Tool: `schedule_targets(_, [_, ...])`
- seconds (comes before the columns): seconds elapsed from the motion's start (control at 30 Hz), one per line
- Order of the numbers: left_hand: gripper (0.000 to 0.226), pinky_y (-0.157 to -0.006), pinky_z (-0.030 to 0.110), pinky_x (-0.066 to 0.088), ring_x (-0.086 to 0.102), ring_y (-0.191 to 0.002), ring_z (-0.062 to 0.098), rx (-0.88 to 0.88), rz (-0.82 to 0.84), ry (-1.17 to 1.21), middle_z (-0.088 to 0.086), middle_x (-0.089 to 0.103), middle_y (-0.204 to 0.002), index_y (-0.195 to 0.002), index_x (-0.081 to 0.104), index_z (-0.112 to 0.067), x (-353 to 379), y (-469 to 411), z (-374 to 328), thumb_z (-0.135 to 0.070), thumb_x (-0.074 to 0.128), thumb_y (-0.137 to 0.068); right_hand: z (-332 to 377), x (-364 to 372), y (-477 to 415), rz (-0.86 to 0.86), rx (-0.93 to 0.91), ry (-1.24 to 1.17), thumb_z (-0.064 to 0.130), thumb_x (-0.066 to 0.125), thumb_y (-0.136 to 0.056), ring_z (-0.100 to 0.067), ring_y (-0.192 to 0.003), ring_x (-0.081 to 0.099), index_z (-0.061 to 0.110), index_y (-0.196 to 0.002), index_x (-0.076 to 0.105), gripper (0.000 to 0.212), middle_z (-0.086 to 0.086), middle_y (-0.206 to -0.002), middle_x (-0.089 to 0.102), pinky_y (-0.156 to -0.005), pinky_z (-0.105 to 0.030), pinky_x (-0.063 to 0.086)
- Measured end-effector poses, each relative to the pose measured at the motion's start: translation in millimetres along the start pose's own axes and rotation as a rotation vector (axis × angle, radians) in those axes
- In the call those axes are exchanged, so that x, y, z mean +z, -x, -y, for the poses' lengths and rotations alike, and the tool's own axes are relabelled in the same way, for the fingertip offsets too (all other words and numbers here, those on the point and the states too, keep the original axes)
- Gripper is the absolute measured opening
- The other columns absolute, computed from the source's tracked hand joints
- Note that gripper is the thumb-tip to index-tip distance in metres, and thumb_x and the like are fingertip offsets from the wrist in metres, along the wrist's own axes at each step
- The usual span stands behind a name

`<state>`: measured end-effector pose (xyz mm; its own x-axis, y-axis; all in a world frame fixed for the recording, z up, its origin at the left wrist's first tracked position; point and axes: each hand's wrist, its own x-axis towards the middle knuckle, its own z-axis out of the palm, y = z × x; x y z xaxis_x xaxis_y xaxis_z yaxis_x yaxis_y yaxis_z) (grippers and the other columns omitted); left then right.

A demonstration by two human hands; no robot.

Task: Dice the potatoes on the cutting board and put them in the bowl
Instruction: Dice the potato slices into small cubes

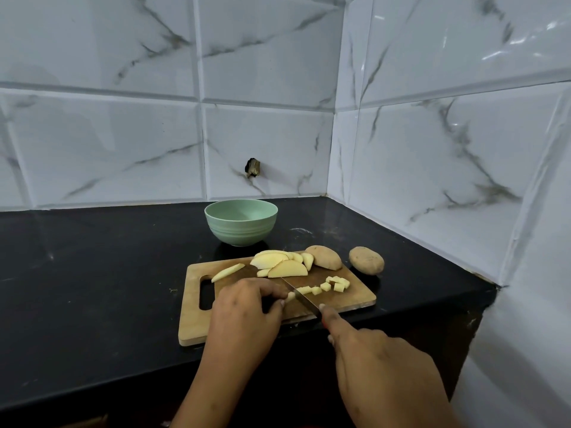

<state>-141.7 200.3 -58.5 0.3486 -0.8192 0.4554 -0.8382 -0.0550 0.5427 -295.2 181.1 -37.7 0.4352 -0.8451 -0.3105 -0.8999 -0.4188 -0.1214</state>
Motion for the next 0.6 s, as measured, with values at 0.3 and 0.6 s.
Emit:
schedule_targets(0.3, [0.014,-0.079,0.002,0.031,0.047,-0.094,-0.009,0.021,-0.003,0.021,-0.024,0.061,-0.103,-0.096,0.07,-0.035,-1.3,-1.2,2.2,-0.026,0.065,-0.087,3.5,-14.1,17.1,0.087,-0.02,-0.062,0.03,0.037,-0.104,-0.022,-0.123,0.049,0.04,-0.15,-0.01,0.066,-0.01,-0.139,0.044,-0.104,-0.036,0.041])
schedule_targets(0.6, [0.012,-0.067,0.0,0.035,0.052,-0.086,-0.009,0.013,-0.029,0.052,-0.022,0.064,-0.094,-0.085,0.071,-0.034,0.2,0.2,2.3,-0.023,0.069,-0.083,6.5,-0.1,13.6,-0.194,-0.098,-0.007,0.029,0.037,-0.103,-0.016,-0.104,0.058,0.04,-0.149,0.004,0.058,-0.001,-0.121,0.057,-0.086,-0.031,0.05])
